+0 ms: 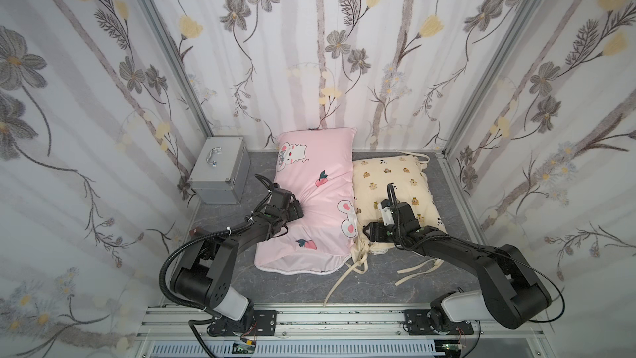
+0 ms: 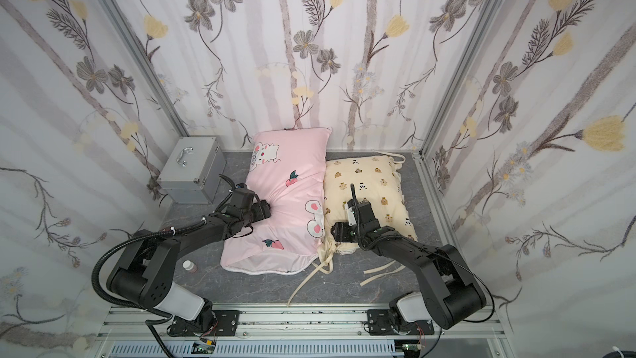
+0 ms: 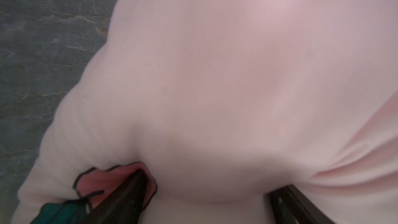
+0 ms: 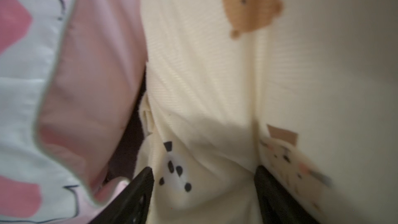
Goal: Zip up pillowcases
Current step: Adjust the pillowcase at the center of the board, then pick up the pillowcase from the center of the board.
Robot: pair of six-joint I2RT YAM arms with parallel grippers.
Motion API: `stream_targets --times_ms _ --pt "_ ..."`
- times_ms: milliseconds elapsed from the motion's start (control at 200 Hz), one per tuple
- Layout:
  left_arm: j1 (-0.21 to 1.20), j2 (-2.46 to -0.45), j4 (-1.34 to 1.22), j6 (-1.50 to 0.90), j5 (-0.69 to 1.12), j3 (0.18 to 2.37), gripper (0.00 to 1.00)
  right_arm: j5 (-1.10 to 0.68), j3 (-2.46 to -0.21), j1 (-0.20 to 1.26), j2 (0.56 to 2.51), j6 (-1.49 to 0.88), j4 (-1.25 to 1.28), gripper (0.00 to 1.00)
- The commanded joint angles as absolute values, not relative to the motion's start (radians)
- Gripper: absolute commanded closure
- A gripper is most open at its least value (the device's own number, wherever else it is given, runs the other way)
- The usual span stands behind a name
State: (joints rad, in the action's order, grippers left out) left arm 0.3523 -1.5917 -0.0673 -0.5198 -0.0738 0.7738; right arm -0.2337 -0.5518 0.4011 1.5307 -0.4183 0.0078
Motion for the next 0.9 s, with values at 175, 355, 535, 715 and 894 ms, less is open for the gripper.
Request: stream_targets --times_ms 175,355,535,715,894 --pt "0.313 -1.65 0.032 -0.521 -0.046 0.813 0.12 -0.203 -0.593 0.45 1.265 -0.381 -0.214 0.13" --pt "0.296 -1.675 0.045 -0.516 -0.034 0.845 0.12 -0.414 -0.672 0.561 1.361 -0.415 0.016 0.07" --pt "0.253 -1.713 0.045 -0.523 0.007 0.869 0.12 -0.521 -0.738 0.578 1.541 -0.409 0.207 0.0" --pt "0.239 -1.738 0.041 -0.533 0.037 0.891 0.12 -0.61 -0.778 0.63 1.689 -0.449 0.383 0.0" --pt "0.238 -1.762 0.041 -0.545 0.047 0.919 0.13 -0.685 -0.704 0.684 1.7 -0.5 0.425 0.0"
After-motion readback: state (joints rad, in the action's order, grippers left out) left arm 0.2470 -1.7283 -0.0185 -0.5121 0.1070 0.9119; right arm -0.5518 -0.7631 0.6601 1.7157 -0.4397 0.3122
